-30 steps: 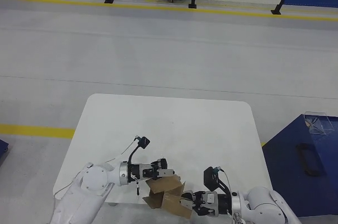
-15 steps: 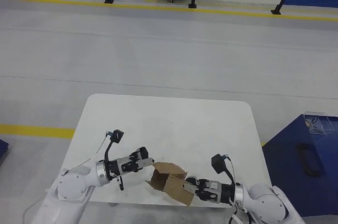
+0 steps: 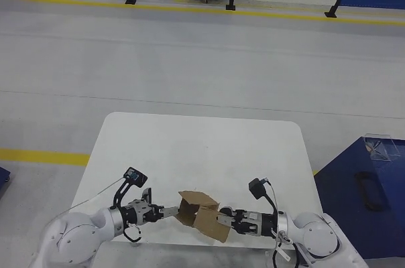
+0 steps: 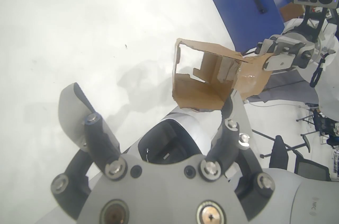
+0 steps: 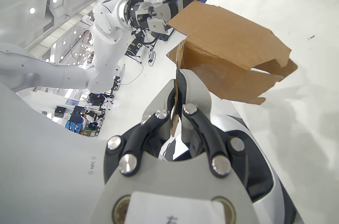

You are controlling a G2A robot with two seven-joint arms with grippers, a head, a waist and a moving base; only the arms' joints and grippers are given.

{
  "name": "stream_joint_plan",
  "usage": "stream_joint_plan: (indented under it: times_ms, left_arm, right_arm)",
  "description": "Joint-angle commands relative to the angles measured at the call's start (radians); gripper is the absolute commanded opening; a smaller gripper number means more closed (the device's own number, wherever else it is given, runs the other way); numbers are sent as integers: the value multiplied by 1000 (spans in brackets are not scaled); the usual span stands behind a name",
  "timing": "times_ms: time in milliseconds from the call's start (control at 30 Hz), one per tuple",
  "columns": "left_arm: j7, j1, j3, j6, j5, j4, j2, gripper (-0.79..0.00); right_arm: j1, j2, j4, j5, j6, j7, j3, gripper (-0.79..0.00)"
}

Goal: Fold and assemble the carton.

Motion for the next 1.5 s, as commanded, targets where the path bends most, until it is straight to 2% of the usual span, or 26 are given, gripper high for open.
stream_joint_plan:
  times_ms: [0, 233, 500, 533, 567, 600, 633, 667, 700, 967, 1000, 1033, 1067, 1167, 1233, 1467]
  left_arm:
    - [-11, -35, 45, 18, 21, 29, -3, 0]
    - [-55, -144, 161, 97, 49, 121, -14, 0]
    - [-69, -216, 247, 123, 39, 190, -24, 0]
    - [-70, -222, 257, 125, 42, 195, -25, -62]
    - [-68, -226, 265, 125, 40, 199, -26, -191]
    - [-65, -231, 271, 124, 38, 204, -27, -416]
    - [-63, -234, 277, 123, 37, 209, -28, -566]
    - [-59, -238, 282, 123, 36, 212, -29, -751]
    - [-51, -241, 285, 120, 31, 214, -29, -785]
    - [-2, -247, 291, 122, 1, 238, -31, -785]
    - [6, -246, 291, 124, -6, 240, -31, -785]
    - [12, -245, 290, 129, -16, 243, -31, -785]
    - [19, -245, 289, 132, -21, 246, -31, -785]
    - [55, -243, 282, 141, -72, 262, -34, -785]
    - [108, -235, 265, 124, -177, 265, -38, -785]
    - [108, -235, 265, 124, -177, 265, -38, -785]
  right_arm:
    - [14, -1, 8, -2, 2, 0, -14, -785]
    - [44, -5, 27, -7, -6, 0, -58, -785]
    - [55, -4, 41, 1, -24, -11, -72, -785]
    - [54, -4, 43, 4, -27, -16, -73, -785]
    - [54, -4, 45, 5, -30, -20, -72, -785]
    - [53, -4, 46, 5, -32, -20, -72, -785]
    - [52, -3, 46, 5, -35, -21, -71, -785]
    - [51, -2, 47, 4, -37, -21, -71, -785]
    - [50, -2, 47, 4, -39, -22, -70, -785]
    - [40, 3, 46, 3, -38, -39, -60, -785]
    - [39, 3, 45, 4, -36, -45, -57, -566]
    - [39, 3, 45, 4, -36, -45, -57, -105]
    - [39, 3, 45, 4, -36, -45, -57, 0]
    - [39, 3, 45, 4, -36, -45, -57, 0]
    - [39, 3, 45, 4, -36, -45, -57, 0]
    - [39, 3, 45, 4, -36, -45, -57, 0]
